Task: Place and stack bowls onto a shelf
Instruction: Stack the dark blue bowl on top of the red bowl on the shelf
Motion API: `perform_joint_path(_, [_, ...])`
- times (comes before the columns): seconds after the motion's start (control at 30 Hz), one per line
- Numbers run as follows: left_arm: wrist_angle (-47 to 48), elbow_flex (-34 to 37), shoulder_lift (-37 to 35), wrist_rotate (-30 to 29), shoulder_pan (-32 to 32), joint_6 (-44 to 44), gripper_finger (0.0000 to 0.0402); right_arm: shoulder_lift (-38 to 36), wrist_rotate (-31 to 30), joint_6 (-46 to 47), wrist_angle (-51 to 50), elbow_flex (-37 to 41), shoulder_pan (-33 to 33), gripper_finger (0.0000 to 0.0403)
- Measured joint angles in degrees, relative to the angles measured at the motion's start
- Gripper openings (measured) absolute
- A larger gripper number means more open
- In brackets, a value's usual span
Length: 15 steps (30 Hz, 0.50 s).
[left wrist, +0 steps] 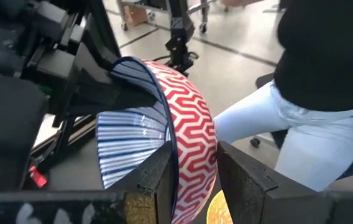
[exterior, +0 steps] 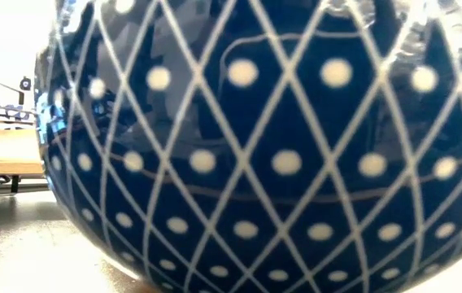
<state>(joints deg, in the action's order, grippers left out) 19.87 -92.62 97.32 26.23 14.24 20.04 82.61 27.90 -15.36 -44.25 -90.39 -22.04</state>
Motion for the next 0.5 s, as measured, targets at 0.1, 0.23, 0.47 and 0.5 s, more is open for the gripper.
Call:
perform_joint_path(0.1, [-0.3,0.0,0.0,2.5,-0.1,-0.2,0.01,0.0,1.5,-1.8,0.2,-0.2,1.2,0.0013])
perform_joint_path(0.23, [-0.5,0.0,0.0,2.8,-0.1,-0.2,0.01,0.0,4.2,-3.7,0.4,-0.2,2.6,0.0013])
perform_joint_path(0.47, [-0.8,0.0,0.0,3.4,-0.1,-0.4,0.0084,0.0,4.3,-8.0,0.3,-0.2,3.0,0.0013])
perform_joint_path(0.5, [-0.8,0.0,0.0,3.6,0.0,-0.8,0.0079,0.0,4.3,-8.2,0.3,-0.2,3.0,0.0013])
